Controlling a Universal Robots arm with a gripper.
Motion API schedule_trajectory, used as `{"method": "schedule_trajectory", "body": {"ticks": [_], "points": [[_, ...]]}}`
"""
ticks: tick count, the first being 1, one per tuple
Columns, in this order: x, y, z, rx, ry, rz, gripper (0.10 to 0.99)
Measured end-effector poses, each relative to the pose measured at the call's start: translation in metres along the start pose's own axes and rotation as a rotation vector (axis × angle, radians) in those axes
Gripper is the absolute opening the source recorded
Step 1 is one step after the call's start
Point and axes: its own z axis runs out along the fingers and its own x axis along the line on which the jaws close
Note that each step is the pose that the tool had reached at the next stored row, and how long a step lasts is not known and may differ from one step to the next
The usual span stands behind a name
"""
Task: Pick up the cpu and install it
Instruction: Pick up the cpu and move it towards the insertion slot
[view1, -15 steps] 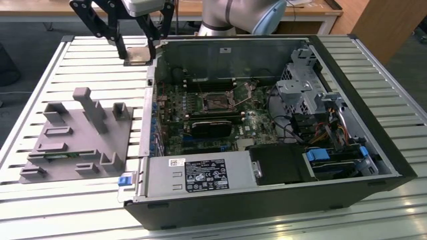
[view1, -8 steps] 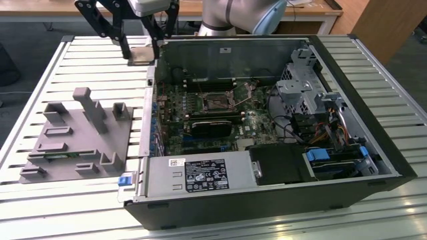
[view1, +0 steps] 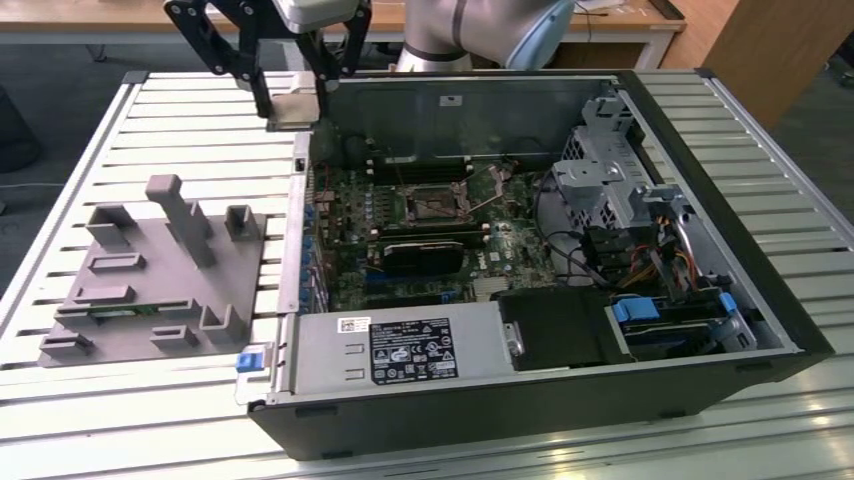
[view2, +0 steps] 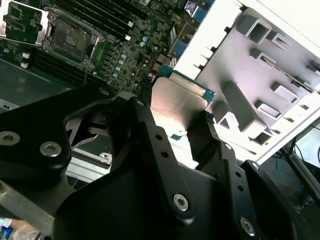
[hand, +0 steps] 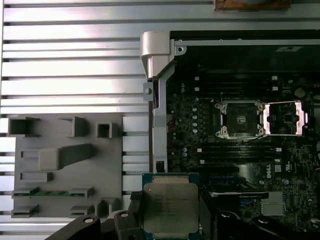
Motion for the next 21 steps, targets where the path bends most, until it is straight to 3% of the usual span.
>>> {"method": "schedule_trajectory", "body": {"ticks": [21], "points": [[-0.0302,0.0009,-0.0003,0.000,0.0000,0.000,0.533]]}}
